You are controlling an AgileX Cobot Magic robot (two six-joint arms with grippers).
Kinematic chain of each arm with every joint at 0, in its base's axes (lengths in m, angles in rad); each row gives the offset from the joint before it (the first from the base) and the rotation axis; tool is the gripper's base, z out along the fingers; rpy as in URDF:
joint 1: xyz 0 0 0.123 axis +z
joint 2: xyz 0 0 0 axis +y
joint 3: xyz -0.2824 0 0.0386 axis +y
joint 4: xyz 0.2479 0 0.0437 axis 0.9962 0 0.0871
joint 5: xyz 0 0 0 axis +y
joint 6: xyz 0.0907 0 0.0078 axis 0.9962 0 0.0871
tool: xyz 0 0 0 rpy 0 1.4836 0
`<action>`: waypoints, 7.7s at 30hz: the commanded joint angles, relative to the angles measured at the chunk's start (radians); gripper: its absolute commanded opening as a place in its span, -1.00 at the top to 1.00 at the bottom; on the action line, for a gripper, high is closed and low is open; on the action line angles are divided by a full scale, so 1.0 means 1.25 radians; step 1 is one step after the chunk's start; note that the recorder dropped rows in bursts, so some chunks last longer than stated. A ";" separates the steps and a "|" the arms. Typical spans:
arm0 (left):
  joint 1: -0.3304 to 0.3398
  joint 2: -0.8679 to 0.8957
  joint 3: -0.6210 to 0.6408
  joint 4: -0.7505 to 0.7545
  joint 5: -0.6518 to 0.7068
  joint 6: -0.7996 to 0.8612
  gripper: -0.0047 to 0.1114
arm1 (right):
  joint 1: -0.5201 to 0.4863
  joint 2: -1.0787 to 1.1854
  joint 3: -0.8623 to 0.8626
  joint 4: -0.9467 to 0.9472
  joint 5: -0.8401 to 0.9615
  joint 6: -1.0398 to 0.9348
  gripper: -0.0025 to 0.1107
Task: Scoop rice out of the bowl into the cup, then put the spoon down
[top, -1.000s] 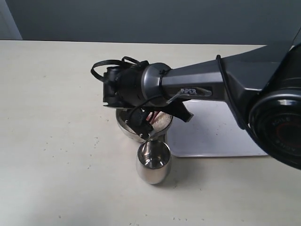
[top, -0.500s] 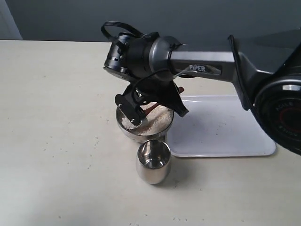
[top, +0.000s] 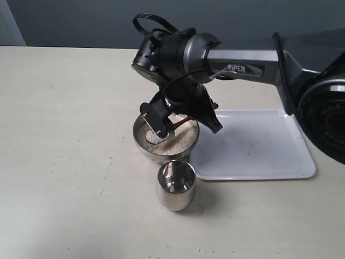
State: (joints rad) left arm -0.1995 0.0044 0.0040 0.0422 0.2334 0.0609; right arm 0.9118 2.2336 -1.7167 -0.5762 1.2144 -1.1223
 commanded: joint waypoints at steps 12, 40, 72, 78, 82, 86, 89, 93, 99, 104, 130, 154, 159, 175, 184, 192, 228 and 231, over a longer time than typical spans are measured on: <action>-0.004 -0.004 -0.003 0.001 -0.001 -0.005 0.91 | -0.022 -0.073 -0.003 0.086 0.005 -0.021 0.96; -0.004 -0.004 -0.003 0.001 -0.001 -0.005 0.91 | -0.017 -0.251 0.272 0.129 0.005 0.154 0.96; -0.004 -0.004 -0.003 0.001 -0.001 -0.005 0.91 | 0.063 -0.291 0.341 0.113 0.005 0.328 0.96; -0.004 -0.004 -0.003 0.001 -0.001 -0.005 0.91 | 0.064 -0.291 0.341 0.117 0.005 0.334 0.96; -0.004 -0.004 -0.003 0.001 -0.001 -0.005 0.91 | 0.064 -0.291 0.341 0.132 0.005 0.334 0.96; -0.004 -0.004 -0.003 0.001 -0.001 -0.005 0.91 | 0.064 -0.291 0.341 0.148 0.005 0.334 0.96; -0.004 -0.004 -0.003 0.001 -0.001 -0.005 0.91 | 0.064 -0.291 0.341 0.150 0.005 0.336 0.96; -0.004 -0.004 -0.003 0.001 -0.001 -0.005 0.91 | 0.064 -0.291 0.341 0.150 0.005 0.346 0.96; -0.004 -0.004 -0.003 0.001 -0.001 -0.005 0.91 | 0.064 -0.302 0.376 0.145 0.005 0.371 0.96; -0.004 -0.004 -0.003 0.001 -0.001 -0.005 0.91 | 0.064 -0.328 0.430 0.124 0.005 0.392 0.96; -0.004 -0.004 -0.003 0.001 -0.001 -0.005 0.91 | 0.141 -0.335 0.491 0.007 -0.110 0.545 0.97; -0.004 -0.004 -0.003 0.001 -0.001 -0.005 0.91 | 0.175 -0.334 0.563 -0.121 -0.126 0.749 0.97; -0.004 -0.004 -0.003 0.001 -0.001 -0.005 0.91 | 0.212 -0.337 0.565 -0.143 -0.155 0.763 0.97; -0.004 -0.004 -0.003 0.001 -0.001 -0.005 0.91 | 0.212 -0.360 0.646 -0.313 -0.223 0.970 0.97; -0.004 -0.004 -0.003 0.001 -0.001 -0.005 0.91 | 0.212 -0.362 0.658 -0.330 -0.249 0.985 0.97; -0.004 -0.004 -0.003 0.001 -0.001 -0.005 0.91 | 0.285 -0.378 0.728 -0.520 -0.253 1.177 0.97; -0.004 -0.004 -0.003 0.001 -0.001 -0.005 0.91 | 0.286 -0.300 0.810 -0.756 -0.118 1.556 0.97; -0.004 -0.004 -0.003 0.001 -0.001 -0.005 0.91 | 0.286 -0.300 0.810 -0.723 -0.134 1.562 0.97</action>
State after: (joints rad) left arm -0.1995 0.0044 0.0040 0.0422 0.2334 0.0609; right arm 1.2726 1.8574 -0.7100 -1.5069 1.0449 0.8189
